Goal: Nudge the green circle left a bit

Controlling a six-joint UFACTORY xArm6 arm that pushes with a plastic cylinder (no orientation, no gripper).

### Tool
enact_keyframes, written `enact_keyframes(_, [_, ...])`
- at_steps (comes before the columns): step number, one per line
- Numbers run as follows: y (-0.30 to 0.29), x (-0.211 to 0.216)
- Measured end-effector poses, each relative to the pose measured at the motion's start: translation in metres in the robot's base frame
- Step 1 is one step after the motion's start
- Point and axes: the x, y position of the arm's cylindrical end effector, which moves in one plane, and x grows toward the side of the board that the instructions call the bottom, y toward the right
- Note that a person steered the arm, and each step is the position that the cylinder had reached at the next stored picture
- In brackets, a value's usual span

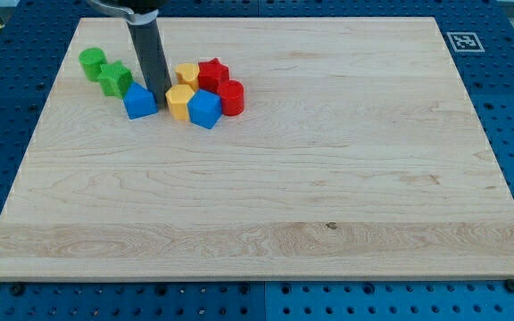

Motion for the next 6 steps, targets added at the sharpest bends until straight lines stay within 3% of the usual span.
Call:
enact_keyframes(1, [0.007, 0.013])
enact_keyframes(2, [0.007, -0.010])
enact_keyframes(4, [-0.018, -0.095])
enact_keyframes(6, [-0.138, -0.098])
